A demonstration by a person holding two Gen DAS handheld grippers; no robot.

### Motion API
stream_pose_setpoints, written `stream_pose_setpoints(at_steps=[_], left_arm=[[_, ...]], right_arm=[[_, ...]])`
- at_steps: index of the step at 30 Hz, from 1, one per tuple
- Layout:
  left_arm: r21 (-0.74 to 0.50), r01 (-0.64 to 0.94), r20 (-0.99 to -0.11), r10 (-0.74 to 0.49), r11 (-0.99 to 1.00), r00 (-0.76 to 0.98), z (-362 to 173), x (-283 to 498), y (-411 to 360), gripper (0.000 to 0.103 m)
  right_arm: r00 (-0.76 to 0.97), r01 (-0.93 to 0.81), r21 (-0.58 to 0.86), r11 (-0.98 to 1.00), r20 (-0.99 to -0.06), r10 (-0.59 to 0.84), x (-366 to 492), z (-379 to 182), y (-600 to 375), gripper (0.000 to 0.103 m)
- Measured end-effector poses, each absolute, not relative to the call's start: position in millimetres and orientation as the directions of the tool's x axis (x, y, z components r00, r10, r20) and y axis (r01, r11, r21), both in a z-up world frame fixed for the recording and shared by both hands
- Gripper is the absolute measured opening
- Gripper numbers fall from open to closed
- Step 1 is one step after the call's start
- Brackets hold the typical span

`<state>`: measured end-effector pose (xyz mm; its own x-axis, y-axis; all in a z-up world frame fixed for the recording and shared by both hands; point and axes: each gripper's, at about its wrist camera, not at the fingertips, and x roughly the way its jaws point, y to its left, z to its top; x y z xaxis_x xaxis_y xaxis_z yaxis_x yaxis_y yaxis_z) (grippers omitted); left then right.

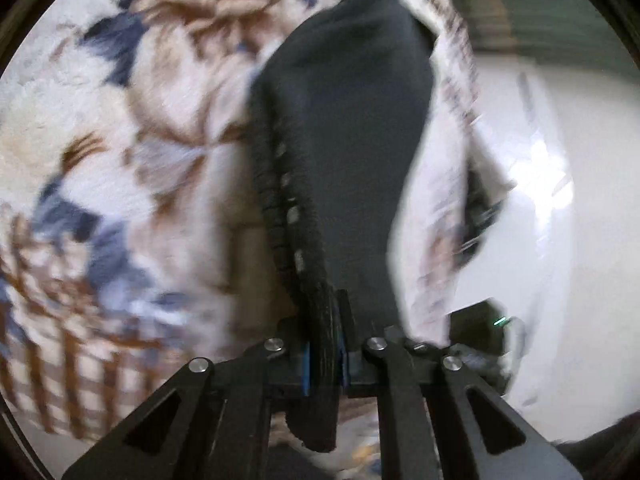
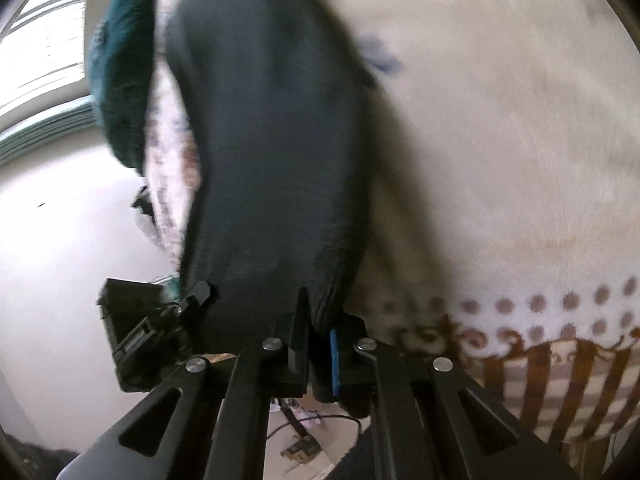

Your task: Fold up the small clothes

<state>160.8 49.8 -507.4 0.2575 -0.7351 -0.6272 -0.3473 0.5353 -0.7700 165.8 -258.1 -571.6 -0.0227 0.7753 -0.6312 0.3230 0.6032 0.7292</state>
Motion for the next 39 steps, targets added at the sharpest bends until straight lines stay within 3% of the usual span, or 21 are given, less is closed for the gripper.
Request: stream_pose_setpoints(at_steps=[9, 16, 22, 24, 26, 28, 30, 31, 32, 36, 39], left_arm=[[-0.917, -0.279, -0.394, -0.767, 0.286, 0.507, -457.3, 269.2, 61.5, 0.008], [-0.926, -0.221, -0.377, -0.742, 0.306, 0.555, -465.1, 422.7, 70.3, 0.008], [-0.906, -0.187, -0.42, -0.747, 0.381, 0.515, -478.7, 545.3, 69.4, 0.009], [-0.895, -0.192, -0.443, -0.75, 0.404, 0.49, -489.1, 580.4, 68.5, 0.018], [-0.889, -0.219, -0.457, -0.744, 0.402, 0.488, -498.7, 605.3, 73.8, 0.045], [-0.907, -0.231, -0.42, -0.741, 0.351, 0.524, -503.2, 615.9, 85.9, 0.047], [-0.922, -0.219, -0.388, -0.734, 0.32, 0.557, -500.3, 613.7, 98.1, 0.049], [-0.919, -0.212, -0.394, -0.726, 0.333, 0.563, -497.7, 610.2, 101.4, 0.062], [-0.897, -0.216, -0.438, -0.708, 0.386, 0.554, -495.0, 605.1, 102.5, 0.066], [-0.743, -0.132, -0.643, -0.643, 0.656, 0.416, -499.2, 608.7, 78.2, 0.067], [-0.666, -0.082, -0.723, -0.613, 0.742, 0.319, -516.9, 616.1, 53.3, 0.066]], right_arm=[[0.183, 0.178, 0.821, 0.543, -0.57, 0.801, 273.9, -483.7, -276.3, 0.007], [0.329, 0.128, 0.814, 0.566, -0.574, 0.75, 415.3, -468.9, -276.7, 0.007], [0.381, 0.143, 0.763, 0.631, -0.631, 0.676, 563.9, -469.6, -275.5, 0.007], [0.377, 0.202, 0.753, 0.626, -0.65, 0.66, 608.3, -487.4, -273.1, 0.007], [0.339, 0.273, 0.729, 0.628, -0.683, 0.647, 645.3, -507.3, -271.2, 0.013], [0.324, 0.313, 0.717, 0.623, -0.697, 0.639, 665.3, -520.4, -273.7, 0.016], [0.353, 0.301, 0.724, 0.62, -0.689, 0.633, 669.0, -520.4, -278.7, 0.035], [0.363, 0.283, 0.733, 0.619, -0.679, 0.638, 664.4, -516.9, -282.3, 0.054], [0.365, 0.266, 0.727, 0.633, -0.684, 0.632, 658.2, -514.4, -286.2, 0.061], [0.302, 0.255, 0.624, 0.738, -0.777, 0.553, 639.4, -523.3, -292.1, 0.063], [0.223, 0.28, 0.574, 0.769, -0.818, 0.53, 642.4, -550.8, -288.5, 0.063]])
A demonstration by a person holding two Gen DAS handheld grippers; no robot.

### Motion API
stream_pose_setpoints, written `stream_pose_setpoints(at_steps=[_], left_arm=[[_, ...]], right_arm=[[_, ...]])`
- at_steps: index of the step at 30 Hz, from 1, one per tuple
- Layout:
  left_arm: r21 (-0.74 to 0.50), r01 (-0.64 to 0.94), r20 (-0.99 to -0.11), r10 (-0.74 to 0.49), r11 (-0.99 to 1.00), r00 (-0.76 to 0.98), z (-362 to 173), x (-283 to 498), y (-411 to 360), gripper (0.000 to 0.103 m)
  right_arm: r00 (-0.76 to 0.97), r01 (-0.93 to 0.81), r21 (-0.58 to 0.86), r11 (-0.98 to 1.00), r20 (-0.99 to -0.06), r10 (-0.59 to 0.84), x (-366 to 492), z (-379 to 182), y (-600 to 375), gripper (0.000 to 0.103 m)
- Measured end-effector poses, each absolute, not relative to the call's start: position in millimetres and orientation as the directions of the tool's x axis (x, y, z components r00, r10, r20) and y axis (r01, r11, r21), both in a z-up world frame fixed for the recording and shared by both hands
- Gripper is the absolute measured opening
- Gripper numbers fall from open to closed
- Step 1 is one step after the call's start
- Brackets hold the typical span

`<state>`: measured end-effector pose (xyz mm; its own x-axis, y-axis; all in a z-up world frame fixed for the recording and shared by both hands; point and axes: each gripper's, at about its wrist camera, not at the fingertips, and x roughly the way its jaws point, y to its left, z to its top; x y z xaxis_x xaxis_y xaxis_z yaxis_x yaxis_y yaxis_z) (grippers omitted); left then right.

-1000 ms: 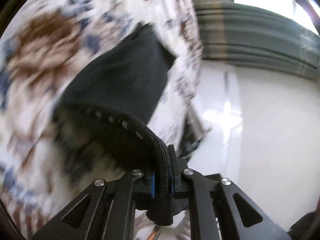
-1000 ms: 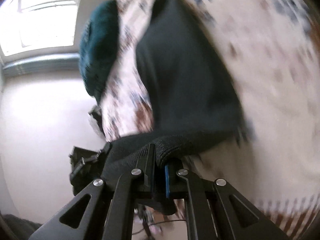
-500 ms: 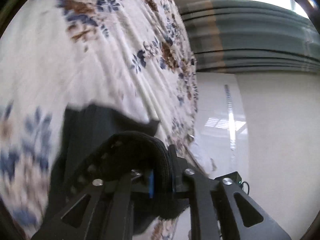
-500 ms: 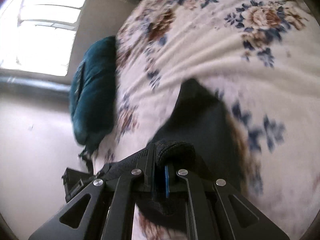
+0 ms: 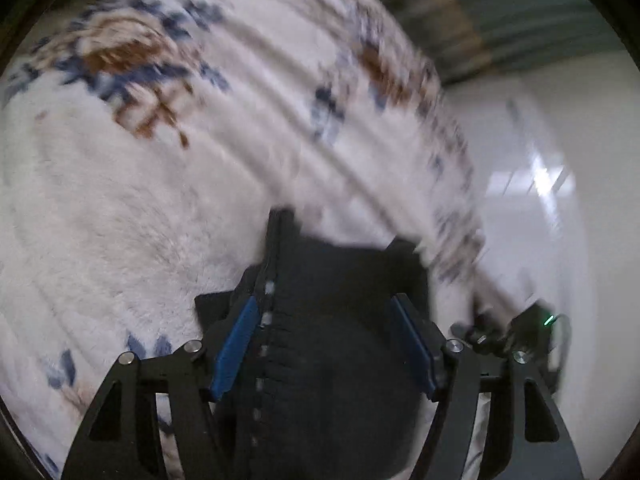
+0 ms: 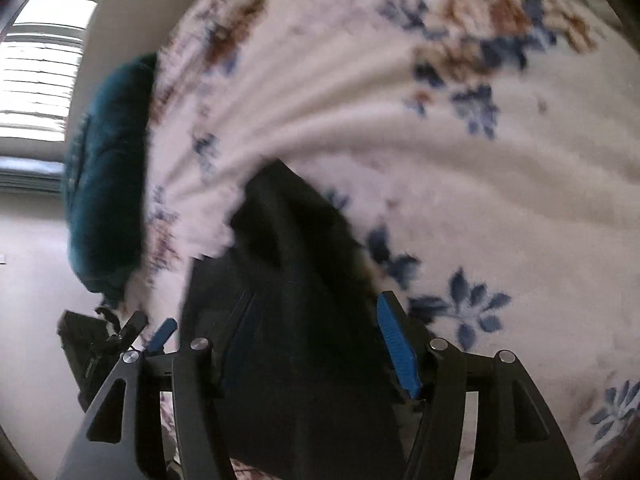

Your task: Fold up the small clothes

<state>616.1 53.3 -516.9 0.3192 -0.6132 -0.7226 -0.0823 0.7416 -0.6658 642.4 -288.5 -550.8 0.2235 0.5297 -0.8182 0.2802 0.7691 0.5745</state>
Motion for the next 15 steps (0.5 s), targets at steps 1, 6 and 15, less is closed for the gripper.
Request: stream_pose_setpoints(at_steps=[1, 6, 15], left_arm=[[-0.659, -0.074, -0.729, -0.611, 0.748, 0.309, -520.6, 617.8, 48.2, 0.064], [-0.642, -0.039, -0.729, -0.593, 0.766, 0.341, -518.2, 617.5, 44.6, 0.006], [-0.571, -0.168, -0.791, -0.485, 0.803, 0.372, -540.2, 627.1, 74.9, 0.006]], right_arm=[[0.21, 0.267, 0.583, 0.768, -0.813, 0.544, 642.7, -556.0, -284.0, 0.063], [0.194, 0.136, 0.588, 0.797, -0.805, 0.561, 661.3, -560.1, -252.6, 0.007], [0.249, 0.061, 0.503, 0.862, -0.844, 0.474, 684.9, -544.8, -246.9, 0.007]])
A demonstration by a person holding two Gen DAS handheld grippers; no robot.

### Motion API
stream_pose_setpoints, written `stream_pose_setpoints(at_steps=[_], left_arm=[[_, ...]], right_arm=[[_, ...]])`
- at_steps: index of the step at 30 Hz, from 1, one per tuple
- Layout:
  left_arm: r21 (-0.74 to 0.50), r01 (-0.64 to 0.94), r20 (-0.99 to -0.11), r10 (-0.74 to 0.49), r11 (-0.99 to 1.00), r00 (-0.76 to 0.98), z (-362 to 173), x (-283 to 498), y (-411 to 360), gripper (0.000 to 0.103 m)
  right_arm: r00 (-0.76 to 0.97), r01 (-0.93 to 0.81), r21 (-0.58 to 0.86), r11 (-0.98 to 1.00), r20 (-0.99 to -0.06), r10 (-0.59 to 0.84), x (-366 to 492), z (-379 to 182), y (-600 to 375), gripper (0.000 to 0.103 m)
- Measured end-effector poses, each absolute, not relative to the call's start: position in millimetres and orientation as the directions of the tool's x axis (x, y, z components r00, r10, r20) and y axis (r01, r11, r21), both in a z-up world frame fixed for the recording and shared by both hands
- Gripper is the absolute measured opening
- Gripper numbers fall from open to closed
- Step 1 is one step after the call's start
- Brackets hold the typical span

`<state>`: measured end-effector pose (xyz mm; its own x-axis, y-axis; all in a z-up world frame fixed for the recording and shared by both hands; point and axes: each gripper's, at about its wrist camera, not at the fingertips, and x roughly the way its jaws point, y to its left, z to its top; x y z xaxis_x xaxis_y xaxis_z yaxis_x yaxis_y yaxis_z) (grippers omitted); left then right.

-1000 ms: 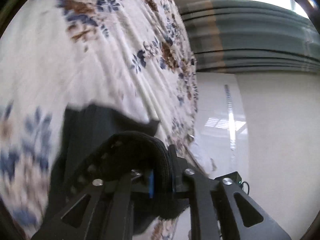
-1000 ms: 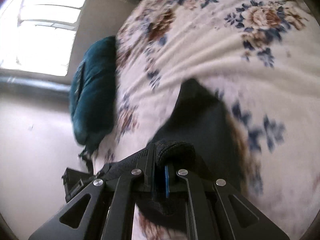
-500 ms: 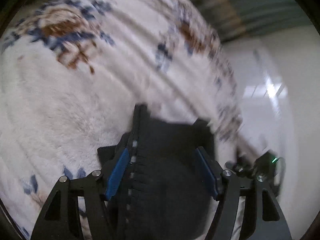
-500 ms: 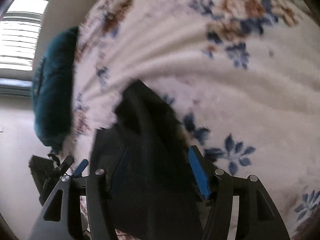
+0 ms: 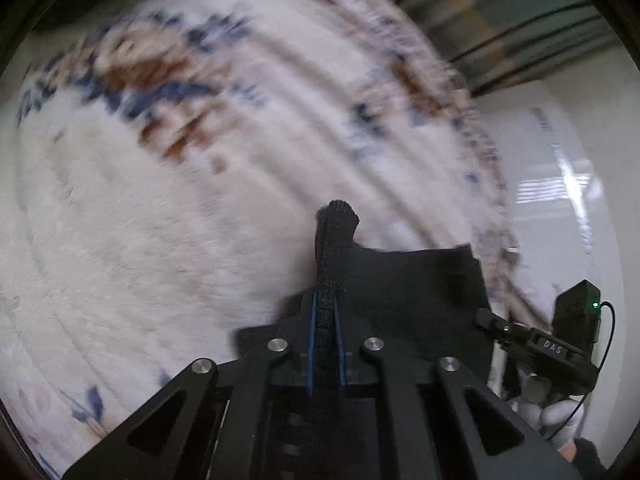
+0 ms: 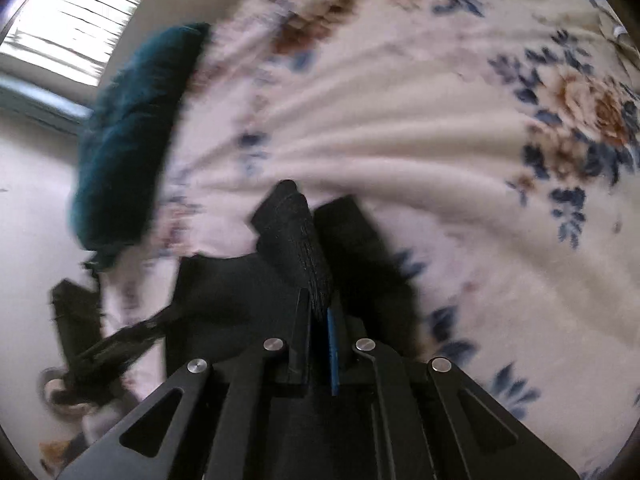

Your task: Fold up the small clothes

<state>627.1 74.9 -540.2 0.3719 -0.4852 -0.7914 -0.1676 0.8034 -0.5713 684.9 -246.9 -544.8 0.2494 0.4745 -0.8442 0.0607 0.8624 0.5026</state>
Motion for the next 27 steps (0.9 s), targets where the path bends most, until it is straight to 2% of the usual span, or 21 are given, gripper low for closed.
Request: stream_pose_setpoints(at_steps=[4, 6, 8, 9, 10, 12, 14, 17, 19, 22, 24, 25, 27], left_arm=[[-0.587, -0.209, -0.794, -0.504, 0.782, 0.341, -552.0, 620.3, 80.8, 0.007], [-0.619, -0.201, -0.767, -0.528, 0.759, 0.365, -535.1, 607.2, 83.9, 0.017], [-0.645, -0.182, -0.736, -0.538, 0.742, 0.411, -514.0, 583.4, 87.9, 0.067], [-0.673, -0.174, -0.705, -0.553, 0.719, 0.444, -503.1, 565.9, 90.4, 0.075], [-0.695, -0.171, -0.681, -0.561, 0.699, 0.471, -495.8, 547.9, 92.2, 0.077], [-0.731, -0.198, -0.648, -0.574, 0.653, 0.5, -490.1, 506.5, 93.0, 0.078], [-0.753, -0.23, -0.632, -0.581, 0.616, 0.513, -495.9, 464.4, 89.0, 0.078], [-0.782, -0.348, -0.621, -0.603, 0.517, 0.501, -525.0, 406.9, 77.9, 0.078], [-0.819, -0.411, -0.57, -0.643, 0.4, 0.511, -550.2, 381.9, 66.1, 0.078], [-0.84, -0.449, -0.522, -0.677, 0.304, 0.519, -586.1, 376.1, 43.2, 0.078], [-0.85, -0.439, -0.505, -0.686, 0.291, 0.524, -604.1, 392.6, 30.1, 0.078], [-0.851, -0.435, -0.506, -0.678, 0.293, 0.533, -608.4, 400.0, 28.2, 0.078], [-0.856, -0.434, -0.503, -0.652, 0.282, 0.568, -617.1, 417.0, 30.3, 0.078]], right_arm=[[0.147, 0.082, 0.47, 0.879, -0.878, 0.456, 695.0, -577.1, -251.1, 0.008], [0.131, 0.079, 0.521, 0.85, -0.851, 0.509, 691.9, -573.3, -258.5, 0.015], [0.104, 0.076, 0.572, 0.817, -0.819, 0.564, 686.3, -567.1, -269.8, 0.057], [0.098, 0.066, 0.599, 0.798, -0.8, 0.592, 682.1, -564.1, -276.3, 0.066], [0.088, 0.059, 0.618, 0.784, -0.786, 0.613, 678.4, -562.7, -281.1, 0.074], [0.04, 0.053, 0.65, 0.758, -0.76, 0.648, 668.8, -562.5, -287.6, 0.075], [-0.011, 0.053, 0.664, 0.746, -0.747, 0.665, 663.8, -570.5, -290.0, 0.085], [-0.087, 0.034, 0.68, 0.732, -0.728, 0.68, 660.3, -592.1, -281.2, 0.088], [-0.13, 0.029, 0.704, 0.709, -0.701, 0.701, 664.0, -610.8, -268.5, 0.088], [-0.204, 0.023, 0.745, 0.666, -0.649, 0.733, 667.1, -640.9, -246.3, 0.089], [-0.227, 0.013, 0.768, 0.64, -0.621, 0.75, 668.6, -652.8, -231.1, 0.095], [-0.229, 0.008, 0.781, 0.624, -0.606, 0.762, 669.3, -654.7, -226.4, 0.098], [-0.233, 0.014, 0.797, 0.603, -0.584, 0.777, 671.2, -658.4, -220.3, 0.099]])
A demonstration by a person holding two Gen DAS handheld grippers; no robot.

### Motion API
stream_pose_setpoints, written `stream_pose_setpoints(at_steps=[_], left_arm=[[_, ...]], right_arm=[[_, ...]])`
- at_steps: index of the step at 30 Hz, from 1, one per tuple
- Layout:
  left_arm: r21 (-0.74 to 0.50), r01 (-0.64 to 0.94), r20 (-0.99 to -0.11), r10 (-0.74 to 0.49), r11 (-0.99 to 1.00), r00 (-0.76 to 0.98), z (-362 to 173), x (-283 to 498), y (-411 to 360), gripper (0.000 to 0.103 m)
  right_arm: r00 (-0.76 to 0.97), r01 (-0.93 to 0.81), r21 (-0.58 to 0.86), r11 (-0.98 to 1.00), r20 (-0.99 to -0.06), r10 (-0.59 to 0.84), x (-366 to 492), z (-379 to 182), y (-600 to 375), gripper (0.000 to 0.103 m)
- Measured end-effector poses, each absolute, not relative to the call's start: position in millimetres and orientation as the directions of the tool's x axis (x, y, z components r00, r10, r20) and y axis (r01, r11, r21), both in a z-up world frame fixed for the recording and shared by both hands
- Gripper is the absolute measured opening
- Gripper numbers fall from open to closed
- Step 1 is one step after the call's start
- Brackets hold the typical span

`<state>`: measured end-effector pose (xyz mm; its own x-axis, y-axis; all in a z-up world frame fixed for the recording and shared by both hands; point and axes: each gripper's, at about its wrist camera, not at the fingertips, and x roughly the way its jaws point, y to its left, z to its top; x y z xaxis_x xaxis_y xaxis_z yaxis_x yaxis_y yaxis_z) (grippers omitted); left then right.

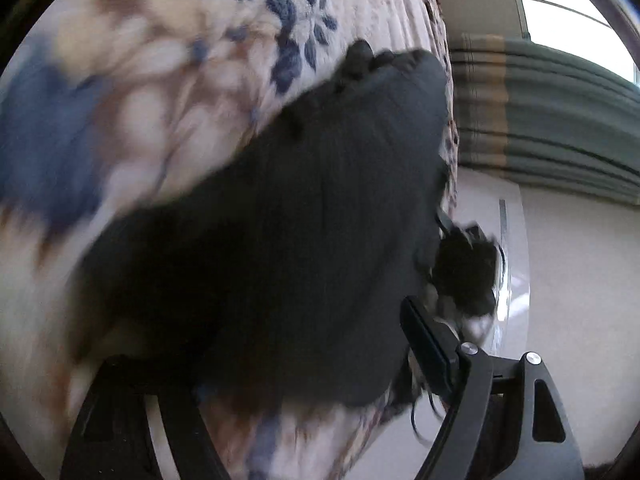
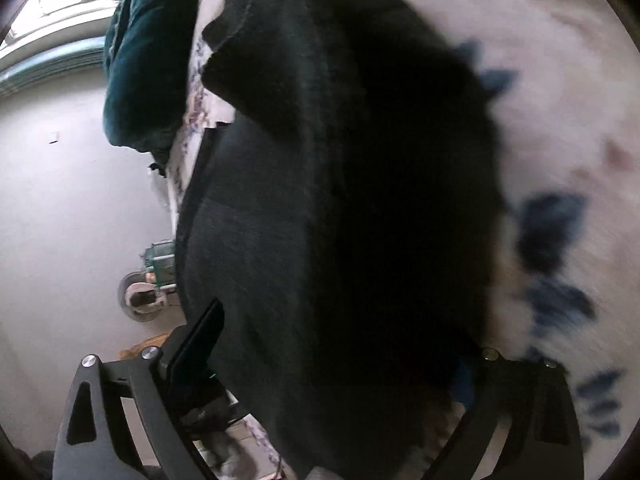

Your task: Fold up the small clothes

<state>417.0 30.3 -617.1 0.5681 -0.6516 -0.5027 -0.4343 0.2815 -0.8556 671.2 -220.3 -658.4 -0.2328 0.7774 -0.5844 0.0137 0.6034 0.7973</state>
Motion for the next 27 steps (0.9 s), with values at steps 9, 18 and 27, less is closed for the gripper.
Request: stream_pose_setpoints(at_steps=[9, 18, 27], left_arm=[[-0.874, -0.391, -0.481, -0.629, 0.288, 0.611, -592.3, 451.1, 53.3, 0.039], [-0.859, -0.202, -0.51, -0.754, 0.471, 0.414, -516.6, 500.3, 97.3, 0.039], [-0.707, -0.228, -0.699, -0.71, 0.669, 0.084, -576.8, 460.1, 86.0, 0.061]], right_arm=[[-0.169, -0.026, 0.745, 0.666, -0.66, 0.732, 653.4, -652.7, -198.7, 0.039], [0.104, 0.15, 0.702, 0.696, -0.711, 0.696, 519.8, -582.0, -220.6, 0.028], [0.026, 0.417, 0.565, 0.712, -0.791, 0.611, 342.0, -620.0, -181.2, 0.039]])
